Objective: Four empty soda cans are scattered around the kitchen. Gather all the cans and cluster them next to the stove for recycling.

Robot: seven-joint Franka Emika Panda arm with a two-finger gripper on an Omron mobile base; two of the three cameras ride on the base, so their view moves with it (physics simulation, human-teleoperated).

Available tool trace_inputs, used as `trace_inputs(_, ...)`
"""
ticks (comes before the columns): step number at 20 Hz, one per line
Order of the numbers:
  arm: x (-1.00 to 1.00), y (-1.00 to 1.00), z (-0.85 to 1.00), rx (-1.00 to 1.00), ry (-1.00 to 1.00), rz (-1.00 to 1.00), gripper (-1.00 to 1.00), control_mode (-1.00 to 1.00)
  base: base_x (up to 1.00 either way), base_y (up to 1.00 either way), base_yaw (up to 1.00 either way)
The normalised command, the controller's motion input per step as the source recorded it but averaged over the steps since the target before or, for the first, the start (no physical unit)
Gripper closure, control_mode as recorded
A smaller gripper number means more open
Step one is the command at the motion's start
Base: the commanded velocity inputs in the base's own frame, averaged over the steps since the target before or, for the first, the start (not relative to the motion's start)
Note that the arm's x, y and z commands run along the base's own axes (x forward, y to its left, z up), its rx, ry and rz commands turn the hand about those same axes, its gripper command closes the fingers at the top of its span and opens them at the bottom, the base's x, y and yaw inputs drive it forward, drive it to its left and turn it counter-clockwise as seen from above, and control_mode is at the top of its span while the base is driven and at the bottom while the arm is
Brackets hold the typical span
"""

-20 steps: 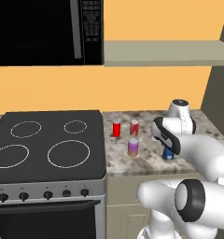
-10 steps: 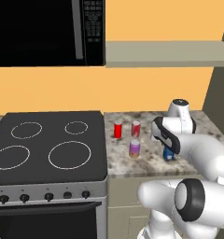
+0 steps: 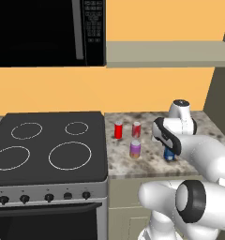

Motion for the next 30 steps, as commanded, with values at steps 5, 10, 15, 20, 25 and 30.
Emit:
trace_inputs(5, 0.22, 0.14, 0.0, -0.02, -0.01, 0.0, 1.0, -1.0, 0.01, 0.01, 0.0)
trace_inputs(10, 0.45, 0.22, 0.01, 0.0, -0.02, 0.01, 1.0, -1.0, 0.0, 0.0, 0.0)
trace_inputs(15, 0.46, 0.03, 0.0, 0.0, 0.0, 0.05, 1.0, -1.0, 0.0, 0.0, 0.0)
trace_inputs(20, 0.5, 0.02, 0.0, 0.0, 0.0, 0.07, 1.0, -1.0, 0.0, 0.0, 0.0)
trace_inputs(25, 0.43, 0.2, -0.04, 0.0, -0.01, 0.11, 1.0, -1.0, 0.0, 0.0, 0.0)
trace_inputs(30, 0.25, 0.22, -0.1, 0.0, 0.0, 0.06, 1.0, -1.0, 0.0, 0.0, 0.0)
